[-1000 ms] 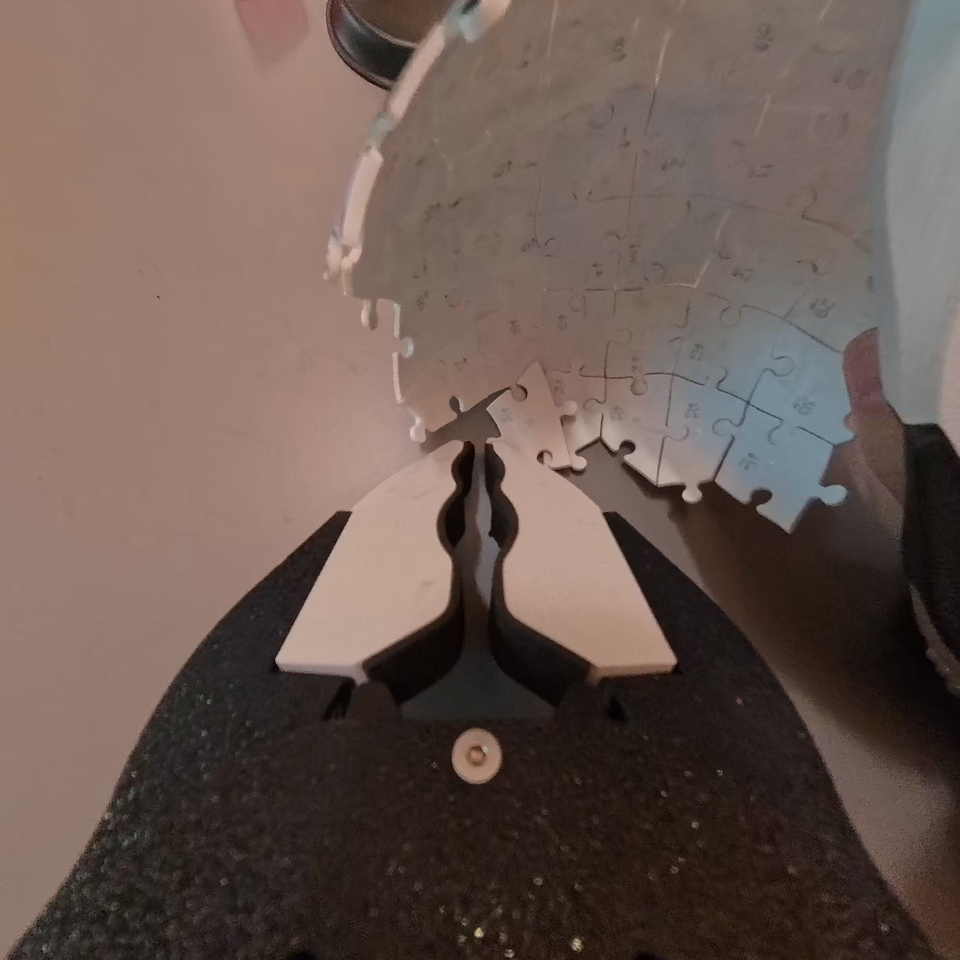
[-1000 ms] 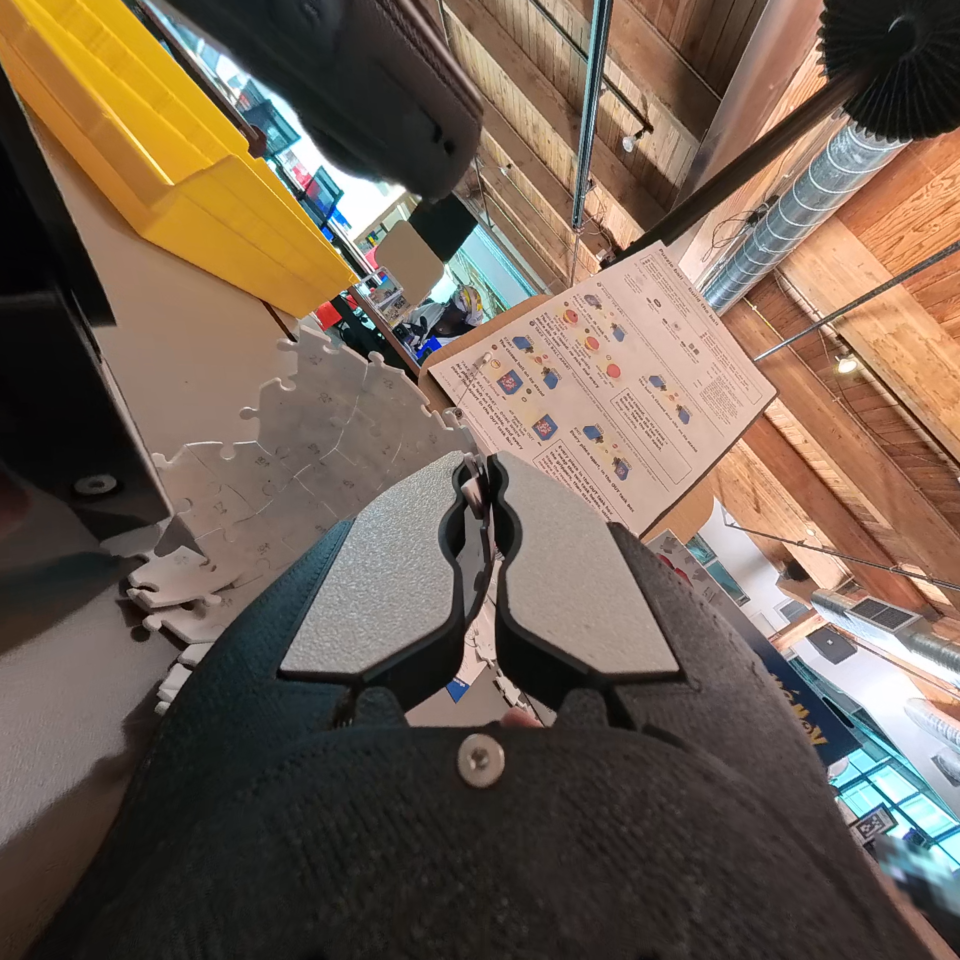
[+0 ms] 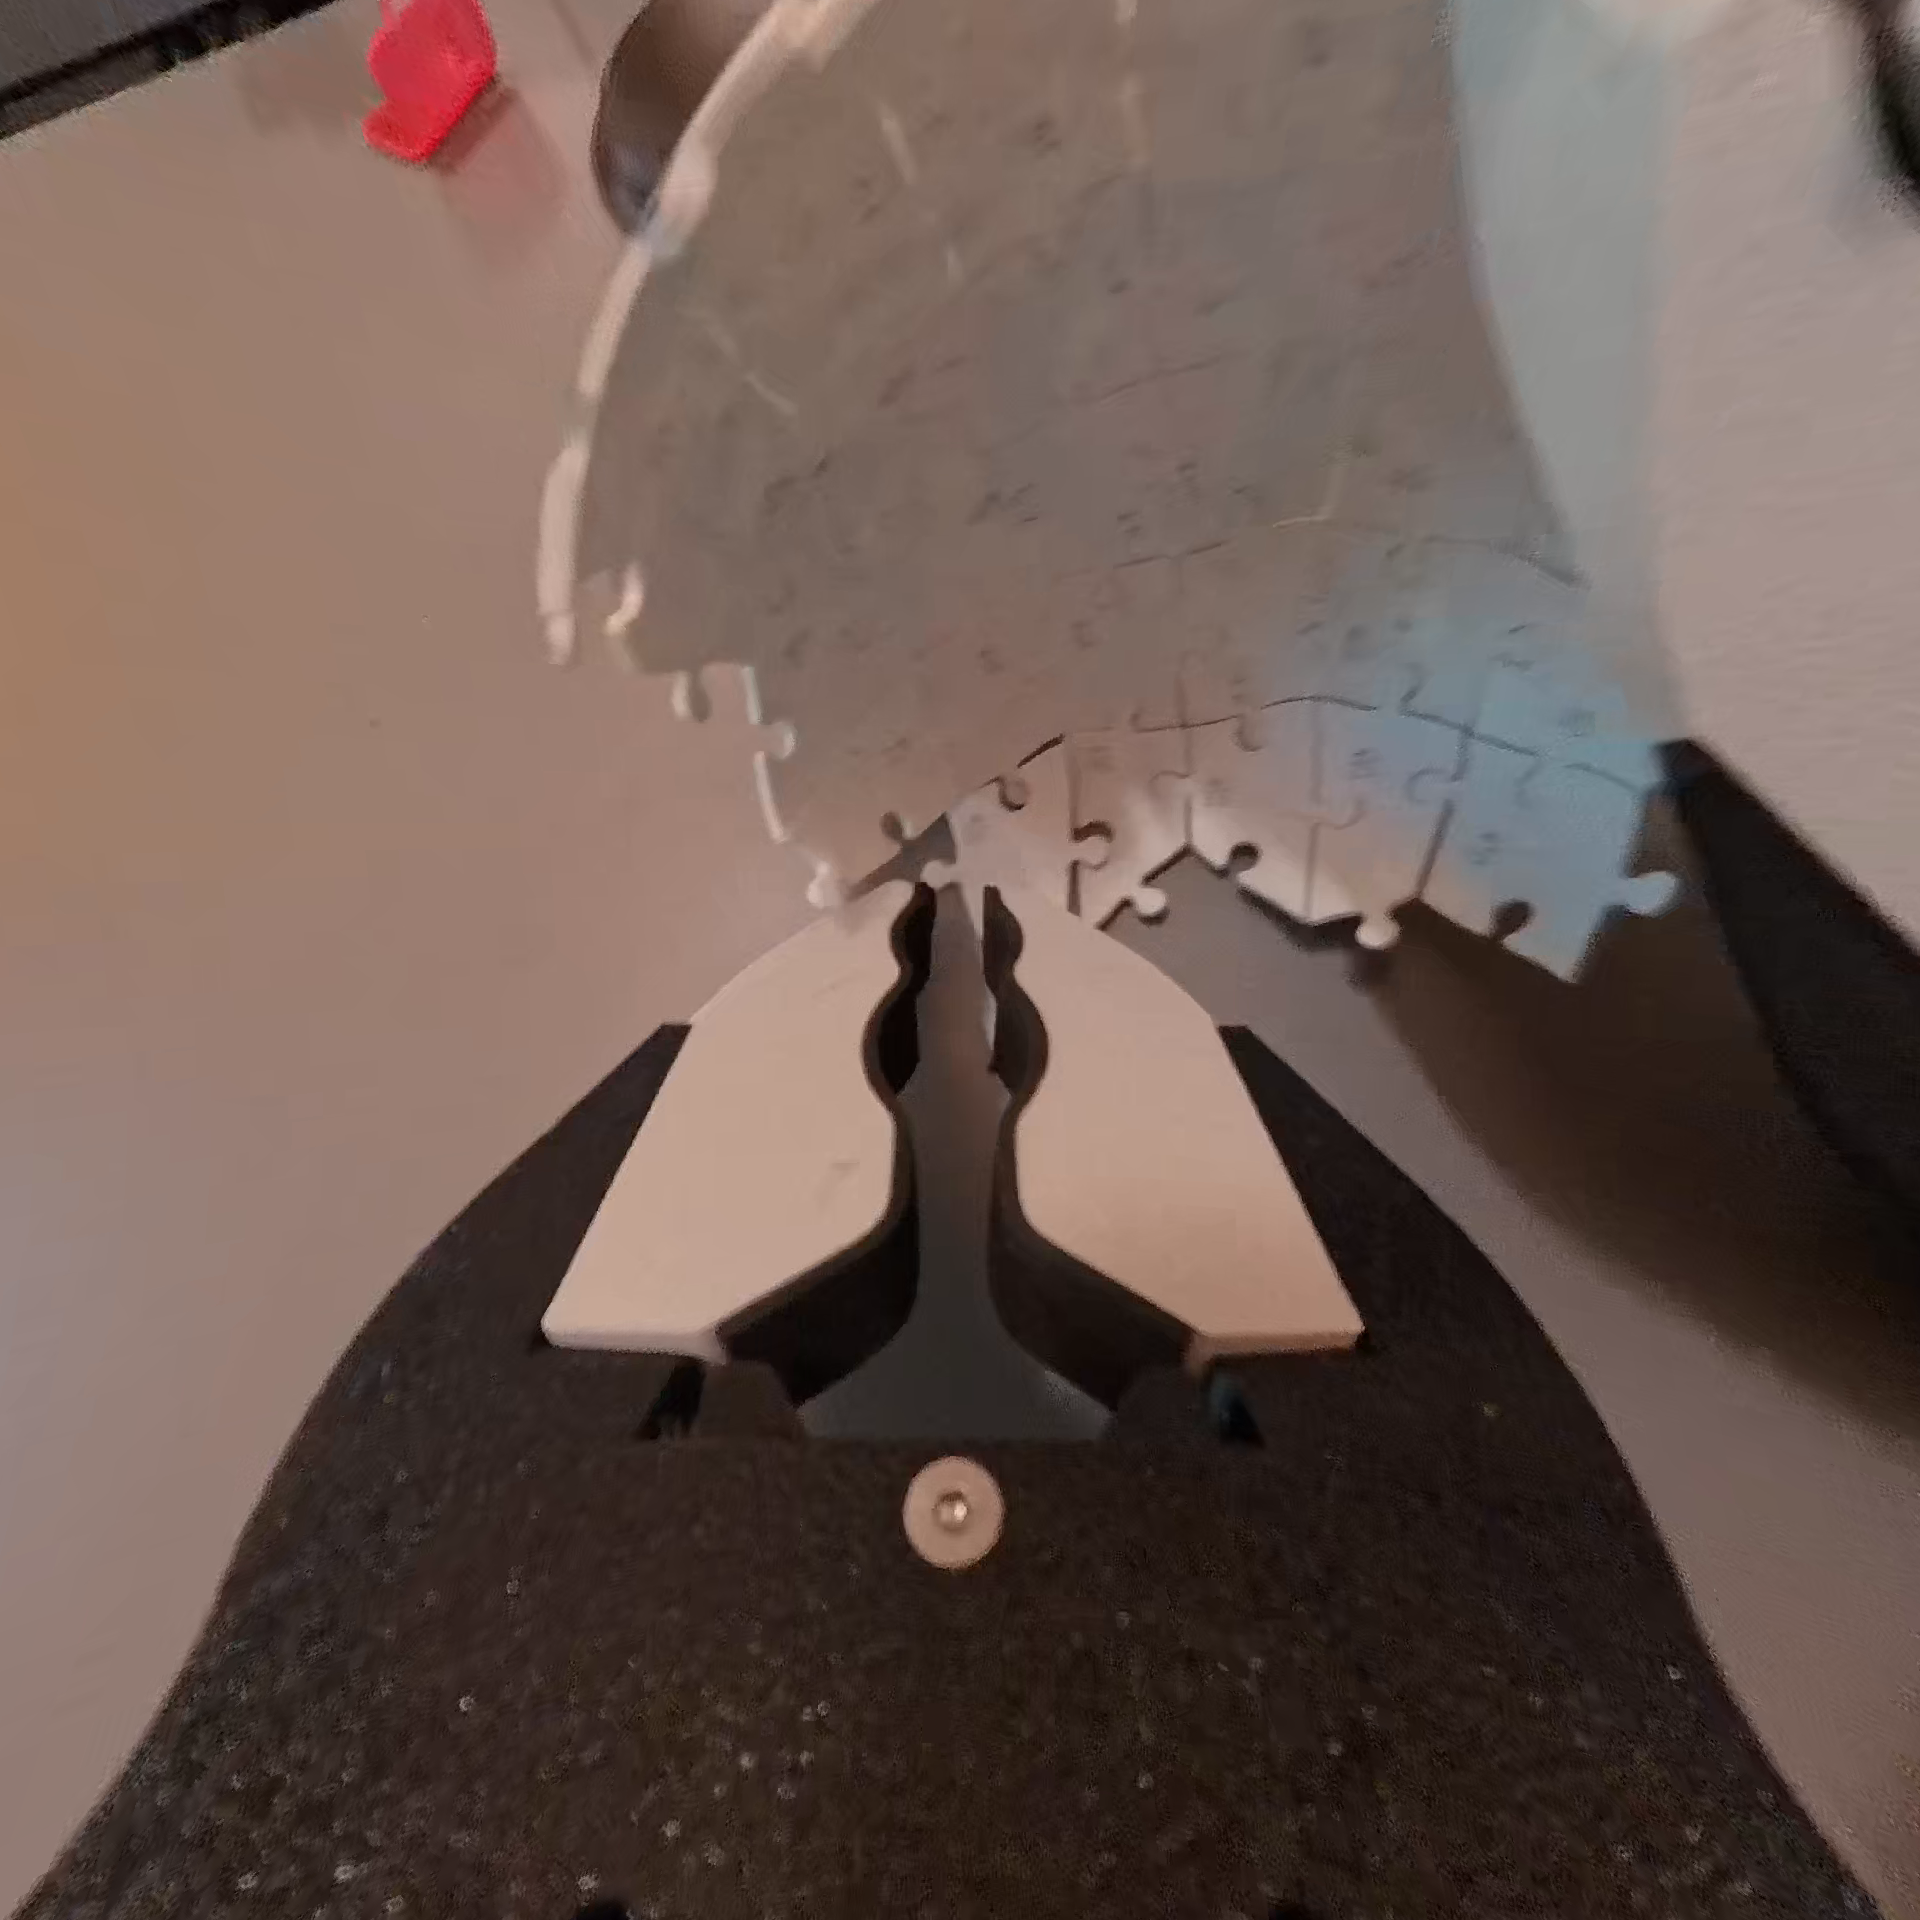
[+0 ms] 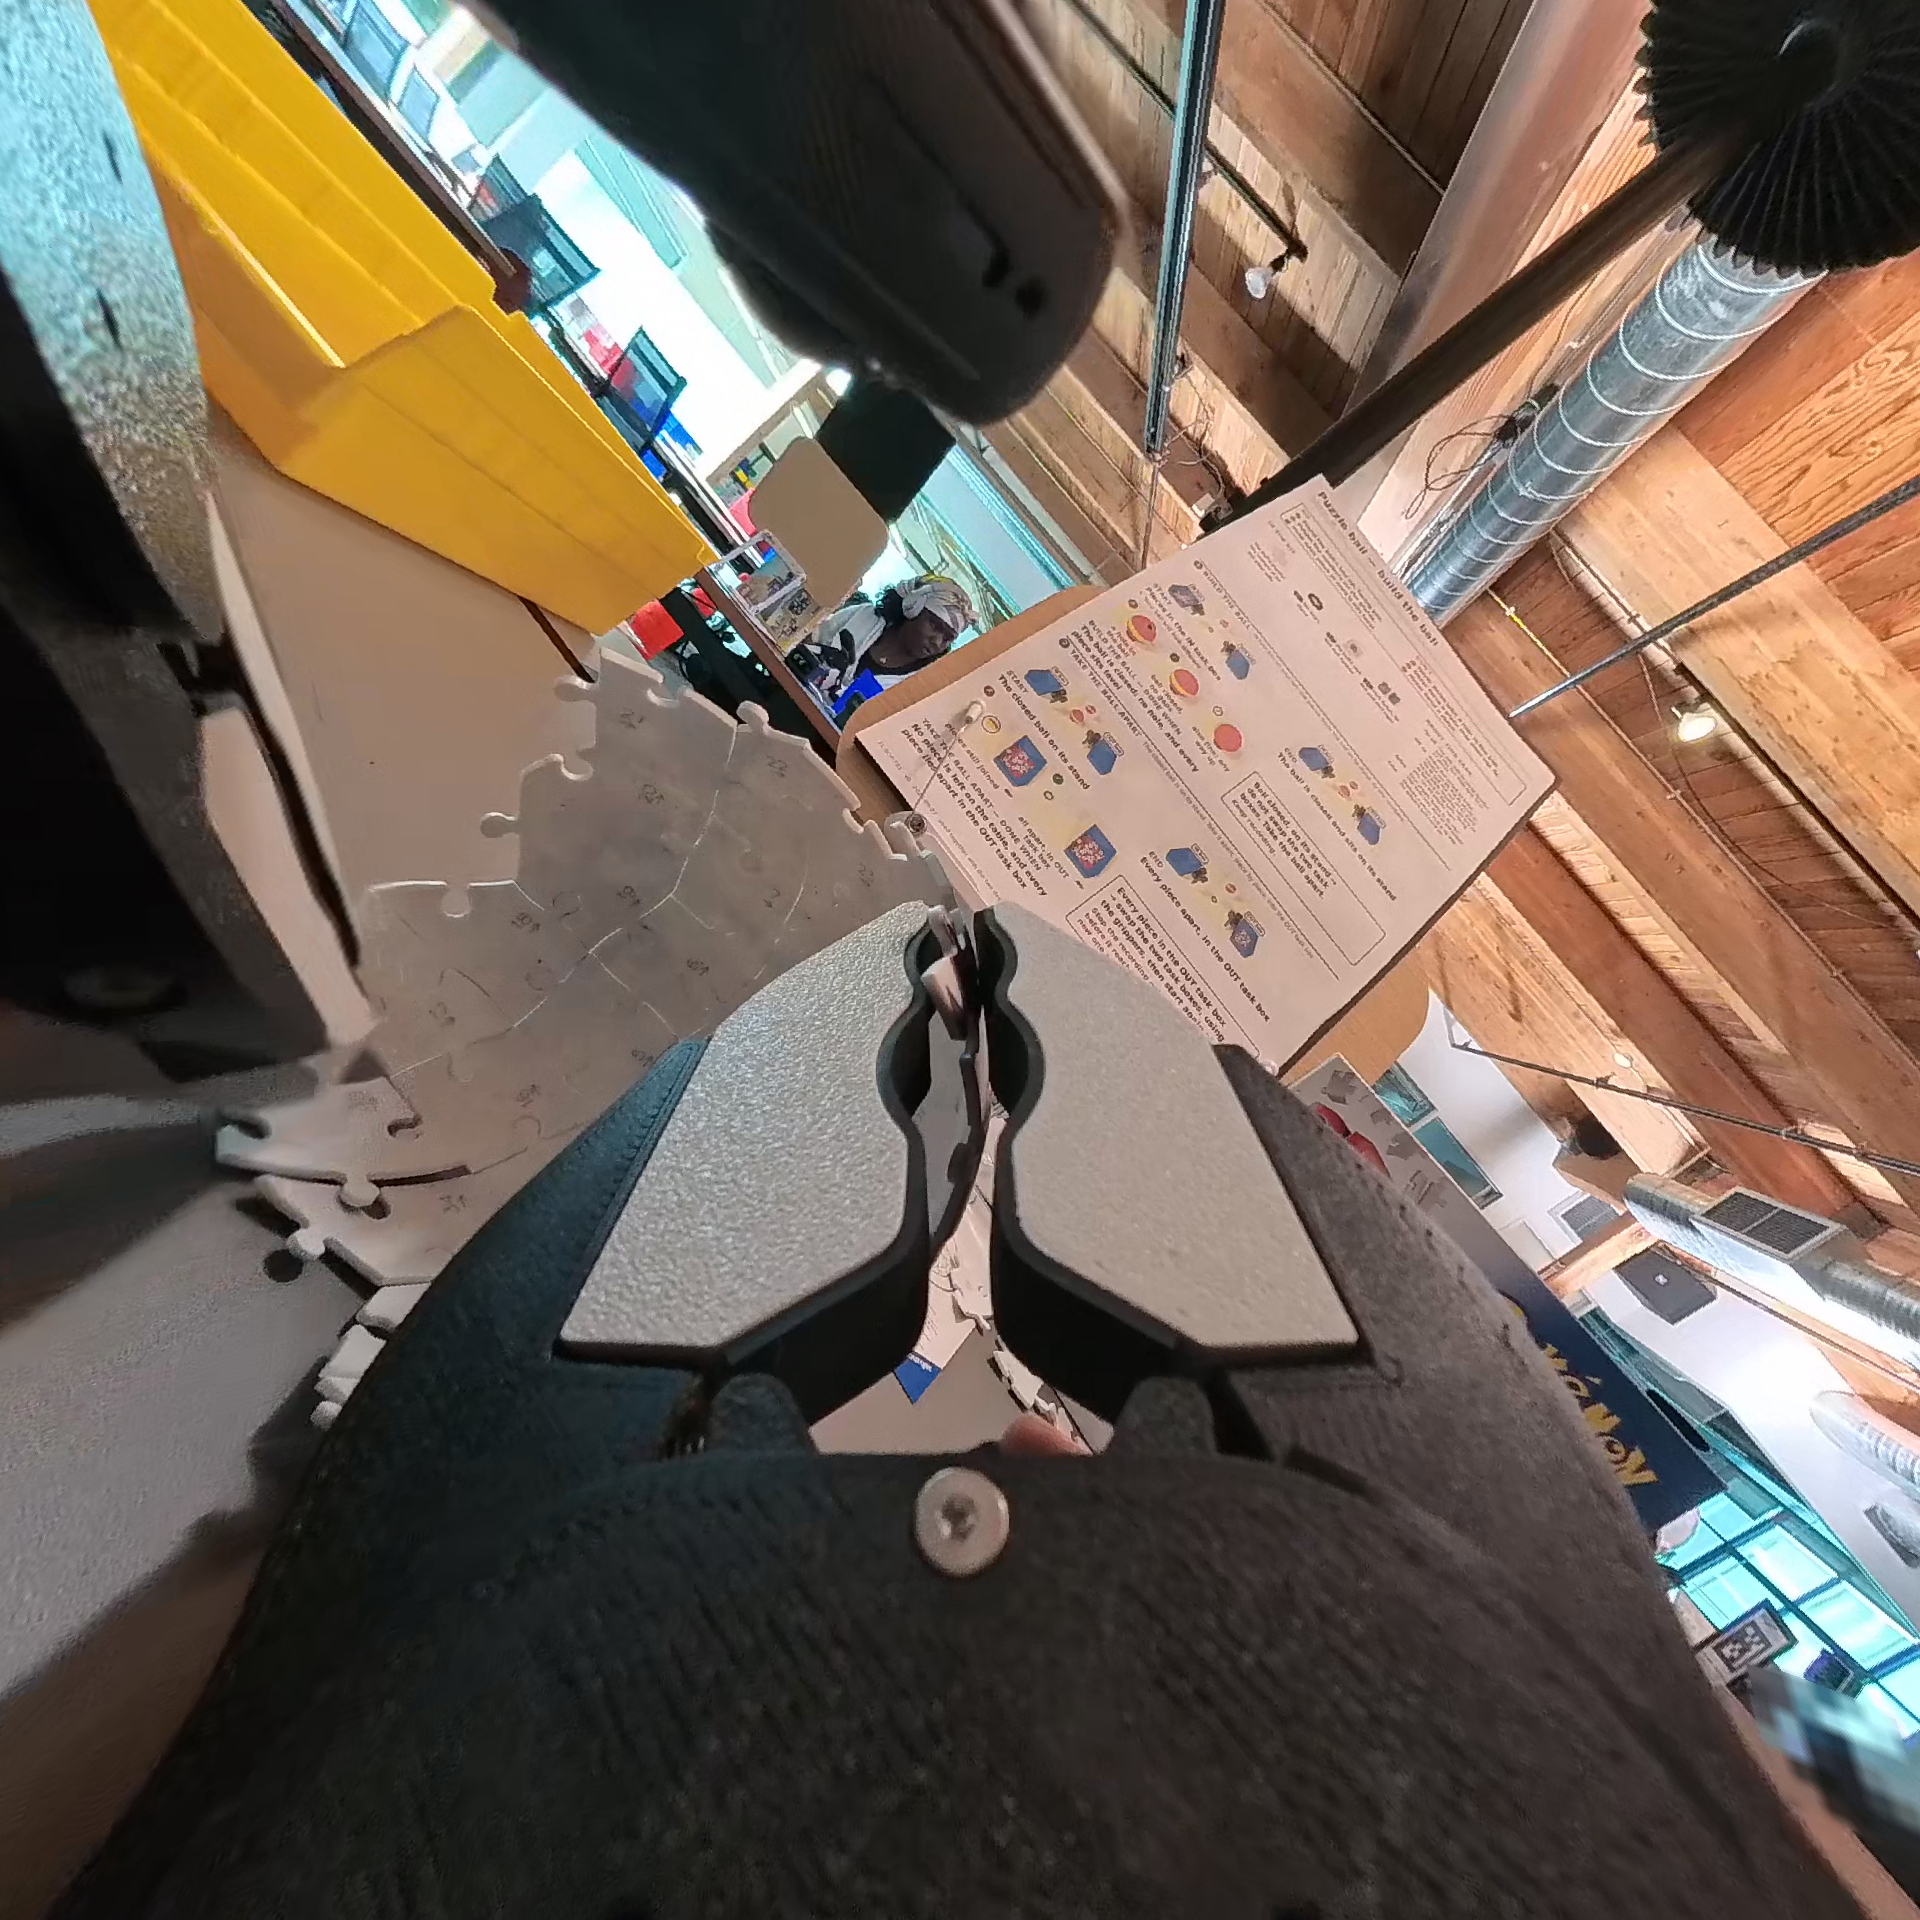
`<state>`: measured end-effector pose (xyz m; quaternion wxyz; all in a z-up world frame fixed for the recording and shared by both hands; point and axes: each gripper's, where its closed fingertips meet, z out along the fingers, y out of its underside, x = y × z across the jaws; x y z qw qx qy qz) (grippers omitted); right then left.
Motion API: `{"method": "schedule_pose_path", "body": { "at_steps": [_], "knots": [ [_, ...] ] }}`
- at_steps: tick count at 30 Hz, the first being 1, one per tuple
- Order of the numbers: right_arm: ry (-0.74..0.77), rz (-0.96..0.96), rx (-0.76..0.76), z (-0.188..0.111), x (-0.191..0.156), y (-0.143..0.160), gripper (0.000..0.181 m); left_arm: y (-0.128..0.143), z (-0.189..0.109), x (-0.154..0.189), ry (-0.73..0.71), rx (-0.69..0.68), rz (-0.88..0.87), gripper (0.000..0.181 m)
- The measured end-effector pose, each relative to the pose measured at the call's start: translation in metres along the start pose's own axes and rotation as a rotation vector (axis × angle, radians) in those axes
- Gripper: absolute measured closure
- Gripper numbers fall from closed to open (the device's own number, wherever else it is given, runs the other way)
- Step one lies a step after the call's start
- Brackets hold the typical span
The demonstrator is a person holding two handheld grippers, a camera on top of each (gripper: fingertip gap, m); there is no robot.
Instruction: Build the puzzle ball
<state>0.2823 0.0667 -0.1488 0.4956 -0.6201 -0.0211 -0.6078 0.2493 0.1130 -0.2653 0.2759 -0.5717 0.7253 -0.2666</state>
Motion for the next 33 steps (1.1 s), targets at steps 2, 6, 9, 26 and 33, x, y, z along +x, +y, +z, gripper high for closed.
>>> {"method": "schedule_pose_path", "body": {
  "at_steps": [2,6,9,26,33],
  "knots": [
    [0.000,-0.001,-0.001,0.000,0.000,0.000,0.175,0.007,0.001,-0.004,-0.007,-0.041,-0.023,0.174],
    [0.000,-0.001,-0.001,0.000,0.000,0.000,0.175,0.011,0.006,0.000,0.011,-0.052,-0.046,0.181],
    [0.000,-0.003,0.000,0.000,0.000,0.000,0.175,0.010,0.006,0.000,-0.009,-0.058,-0.020,0.181],
    [0.000,0.001,0.000,-0.001,-0.001,0.000,0.175,-0.007,0.010,0.012,0.055,0.042,0.134,0.181],
    [-0.001,0.020,-0.002,-0.001,-0.001,0.000,0.175,-0.008,0.016,0.014,0.072,0.023,0.170,0.181]
  ]
}}
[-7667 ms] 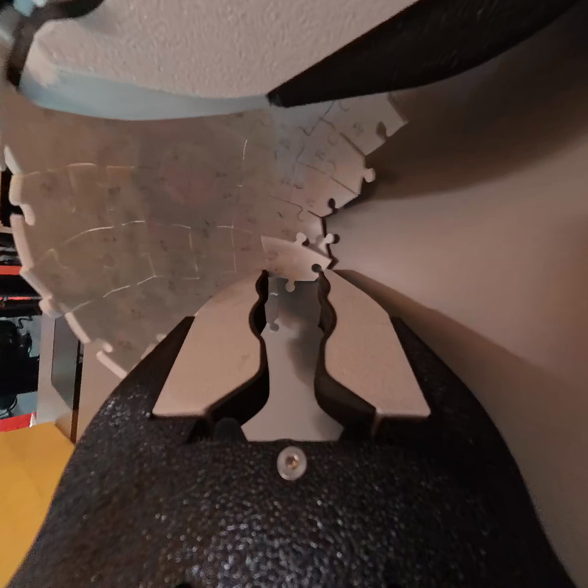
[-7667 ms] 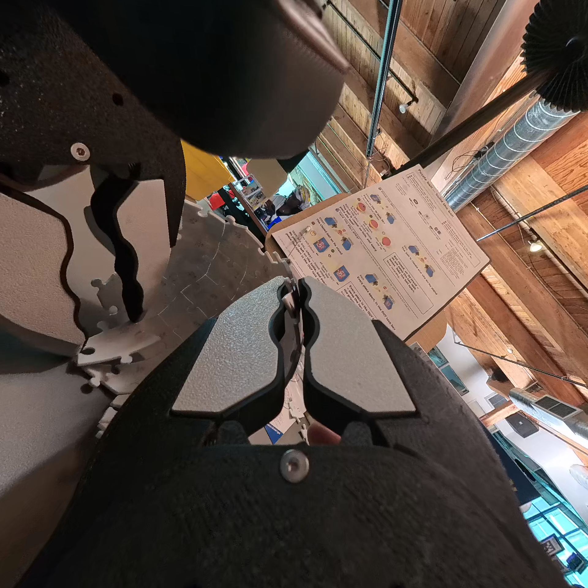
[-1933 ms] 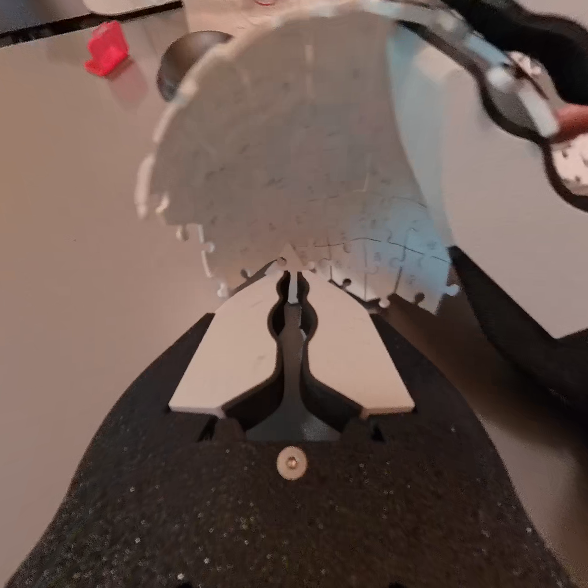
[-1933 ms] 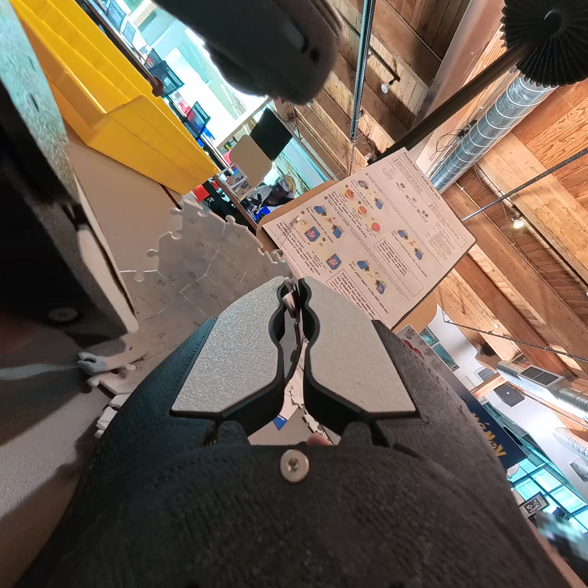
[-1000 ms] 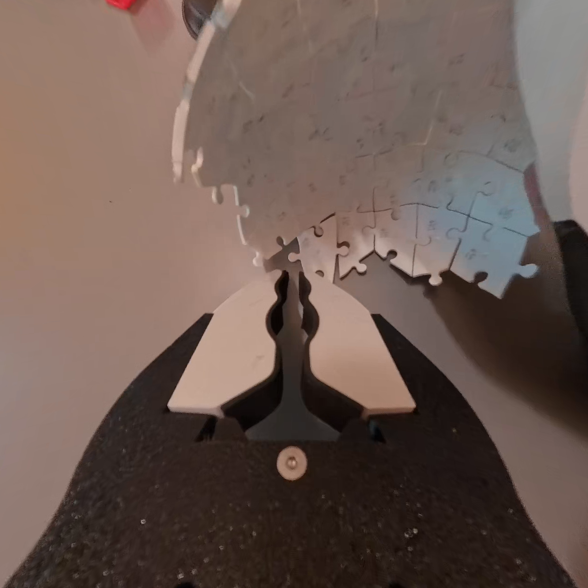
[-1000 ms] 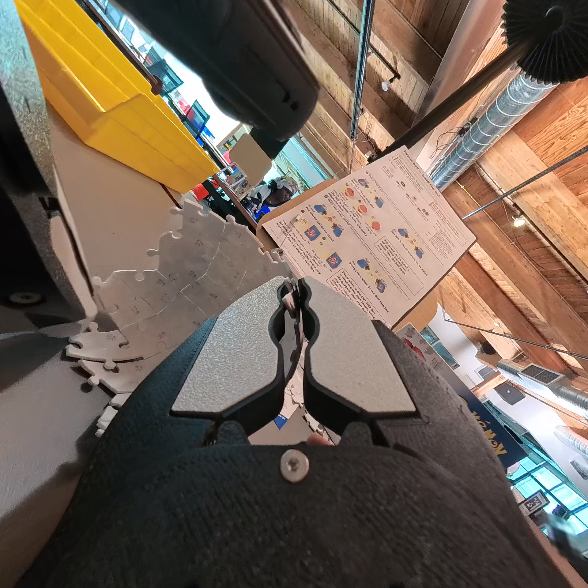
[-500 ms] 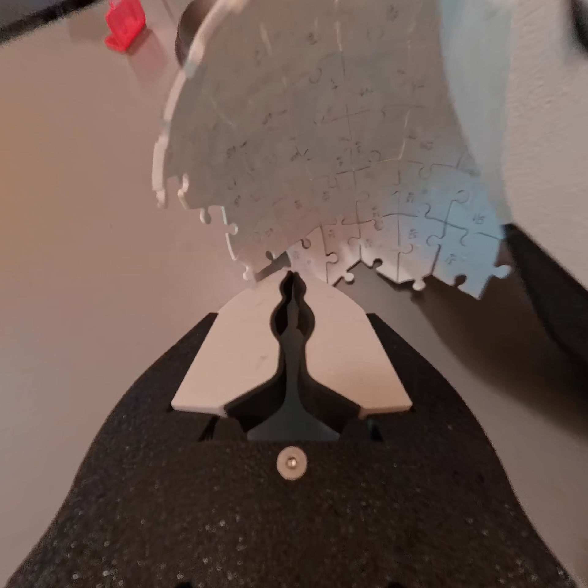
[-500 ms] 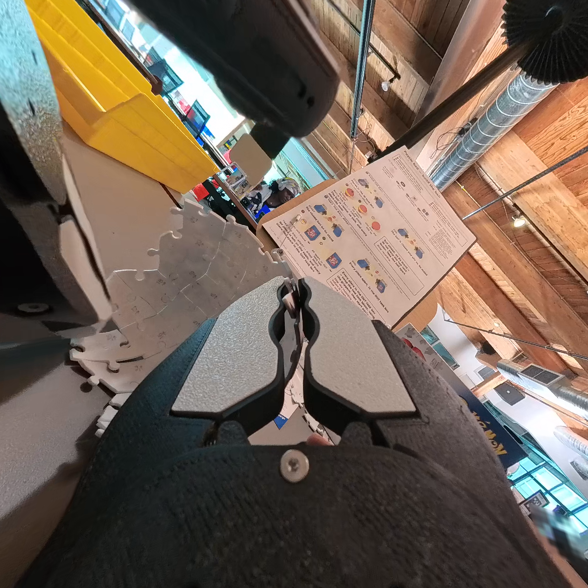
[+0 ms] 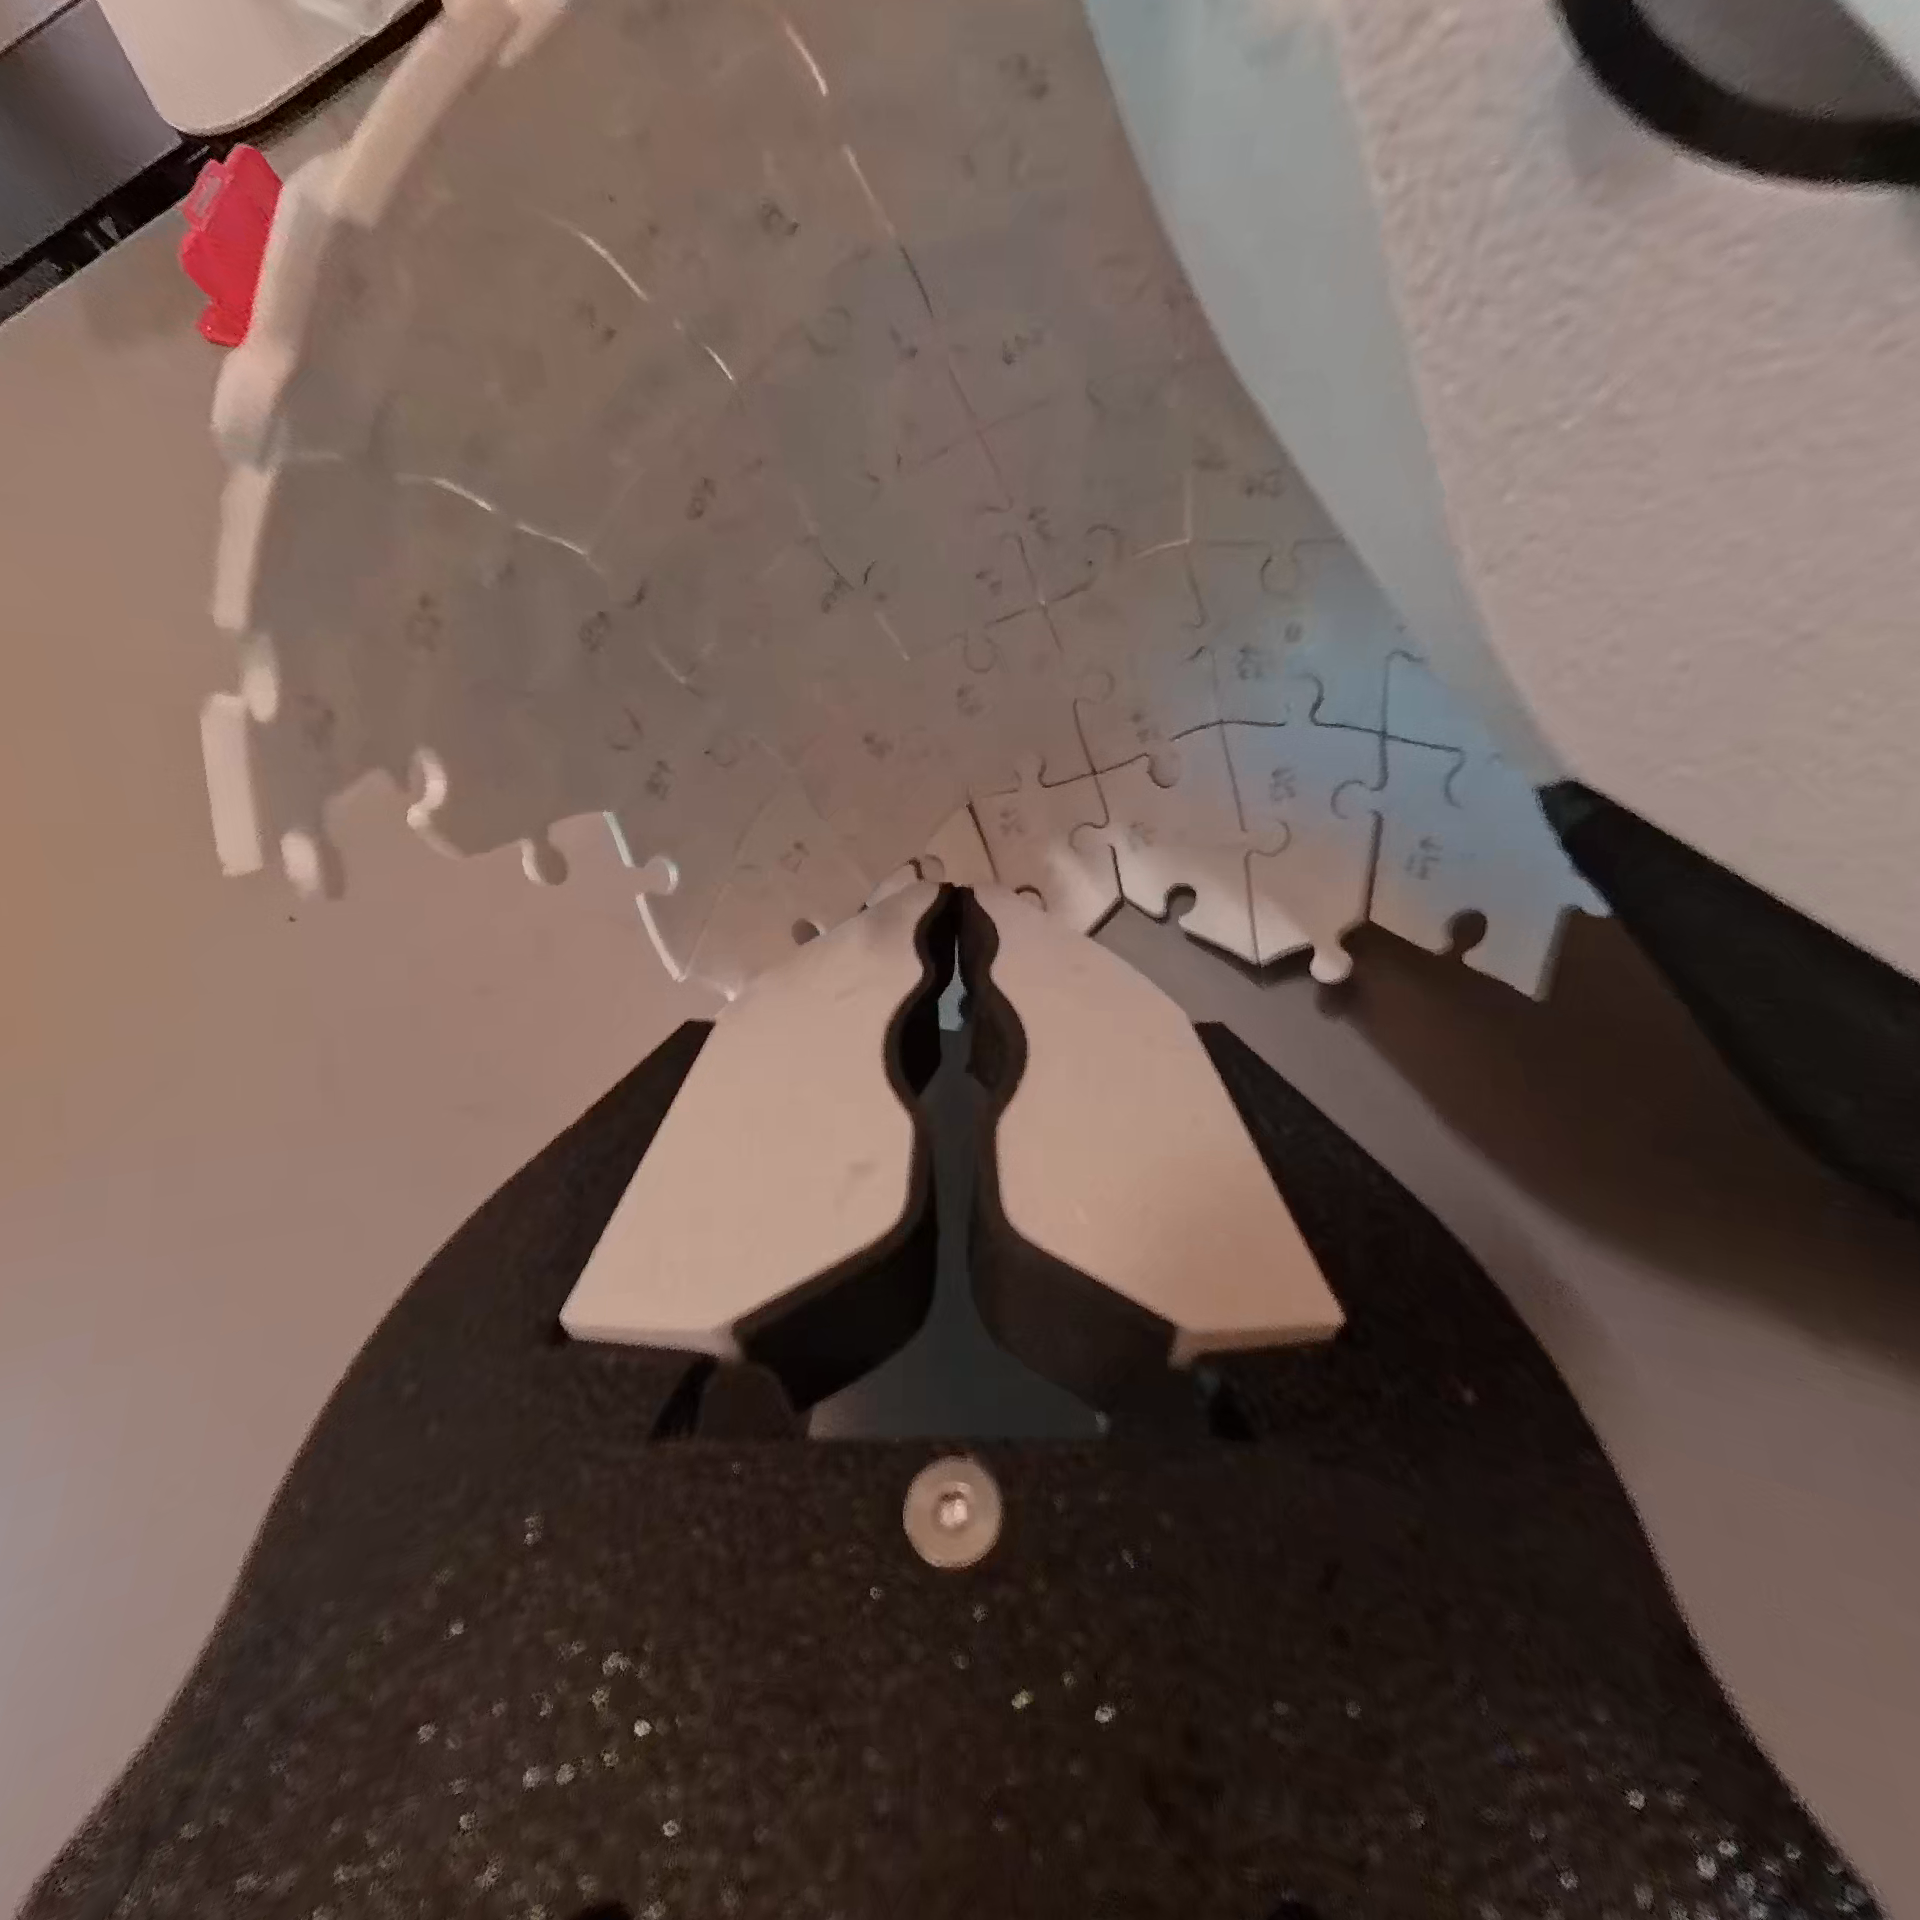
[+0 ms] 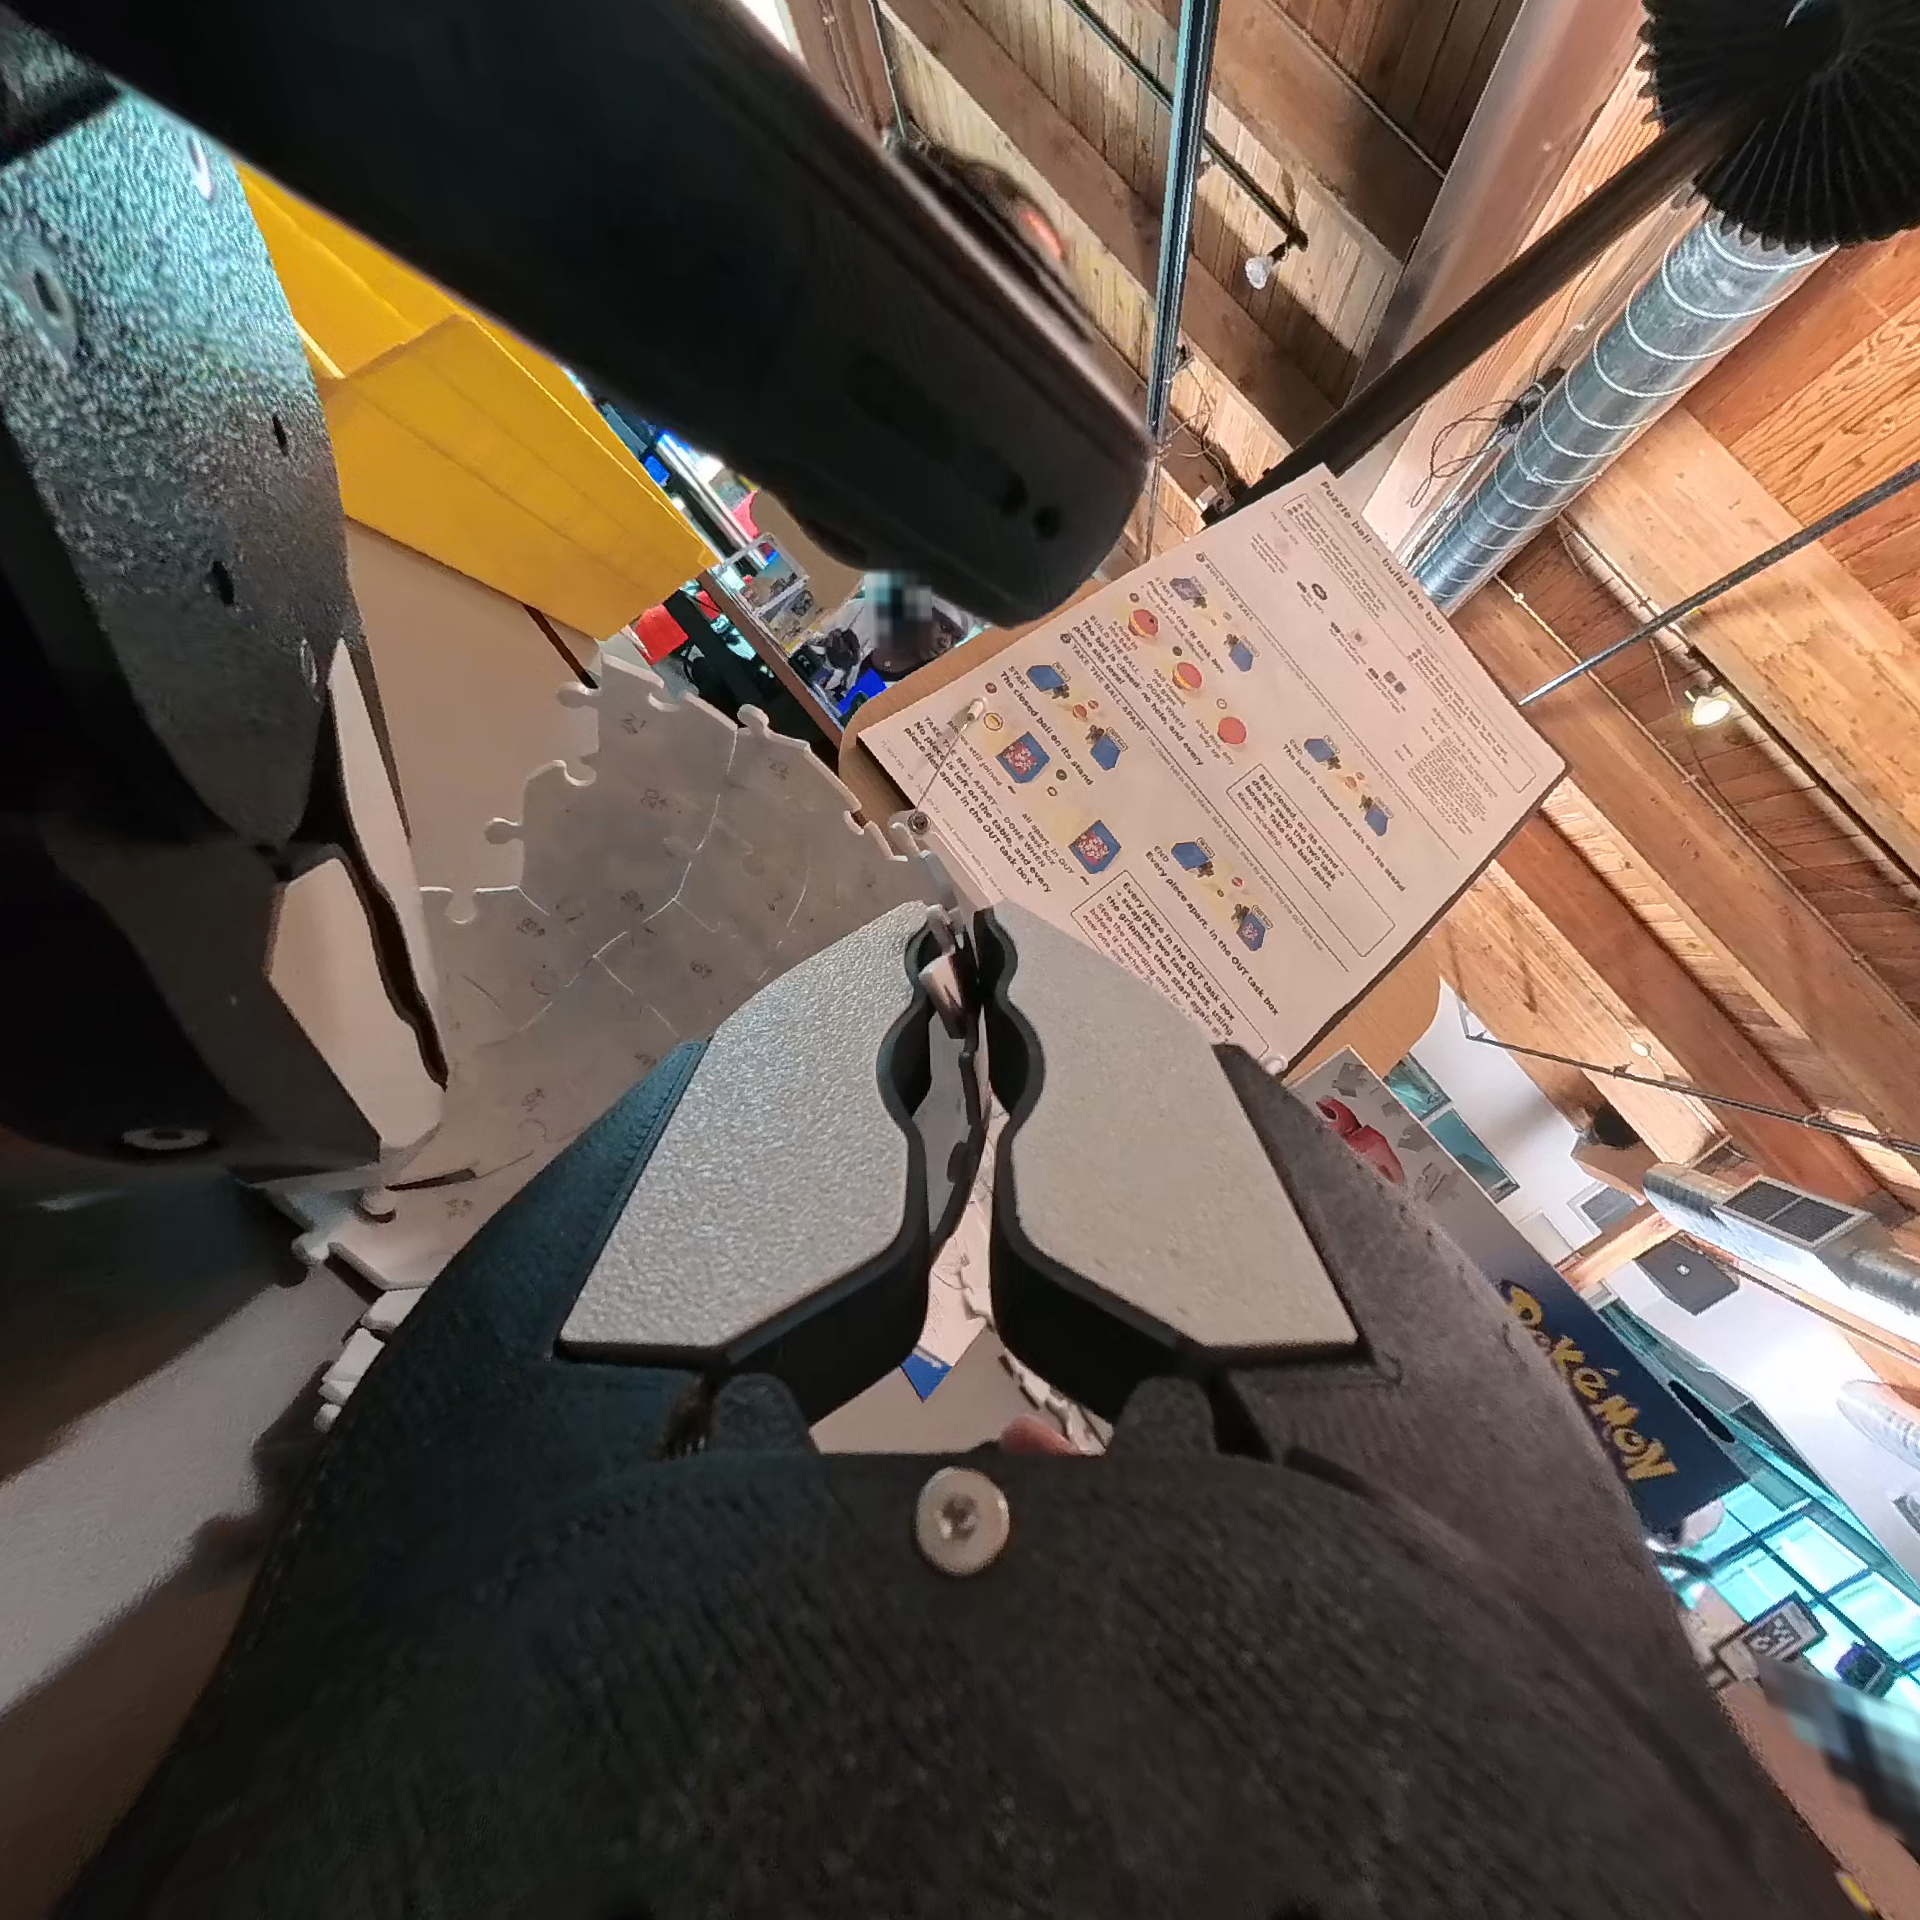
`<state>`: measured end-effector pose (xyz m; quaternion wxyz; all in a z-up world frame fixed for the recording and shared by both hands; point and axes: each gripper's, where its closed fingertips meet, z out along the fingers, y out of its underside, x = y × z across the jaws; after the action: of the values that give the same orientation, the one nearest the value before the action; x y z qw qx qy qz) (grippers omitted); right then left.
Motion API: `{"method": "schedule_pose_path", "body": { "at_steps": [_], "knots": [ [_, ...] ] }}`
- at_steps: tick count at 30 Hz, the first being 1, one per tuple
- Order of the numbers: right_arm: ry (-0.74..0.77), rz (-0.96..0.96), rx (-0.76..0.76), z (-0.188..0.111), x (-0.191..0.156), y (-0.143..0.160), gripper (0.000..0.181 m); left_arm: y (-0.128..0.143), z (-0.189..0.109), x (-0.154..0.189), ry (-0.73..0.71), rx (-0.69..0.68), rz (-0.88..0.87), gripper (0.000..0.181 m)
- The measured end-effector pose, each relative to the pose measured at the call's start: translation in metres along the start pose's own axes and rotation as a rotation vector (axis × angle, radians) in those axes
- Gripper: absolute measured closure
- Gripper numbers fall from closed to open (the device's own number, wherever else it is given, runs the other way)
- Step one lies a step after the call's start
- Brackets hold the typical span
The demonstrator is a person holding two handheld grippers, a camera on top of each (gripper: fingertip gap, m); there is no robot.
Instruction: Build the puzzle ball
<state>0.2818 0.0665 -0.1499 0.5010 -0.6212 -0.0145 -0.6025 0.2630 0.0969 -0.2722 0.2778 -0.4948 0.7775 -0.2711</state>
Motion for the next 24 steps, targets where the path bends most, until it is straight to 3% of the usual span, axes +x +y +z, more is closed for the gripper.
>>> {"method": "schedule_pose_path", "body": {
  "at_steps": [13,24],
  "knots": [
    [-0.004,0.039,-0.002,-0.0004,-0.0009,0.0008,0.175,-0.0084,0.0043,0.0008,0.014,0.021,0.227,0.181],
    [-0.005,0.053,-0.011,-0.0007,-0.0020,0.0024,0.175,-0.0082,0.0099,0.0042,0.101,-0.008,0.056,0.181]
  ]
}}
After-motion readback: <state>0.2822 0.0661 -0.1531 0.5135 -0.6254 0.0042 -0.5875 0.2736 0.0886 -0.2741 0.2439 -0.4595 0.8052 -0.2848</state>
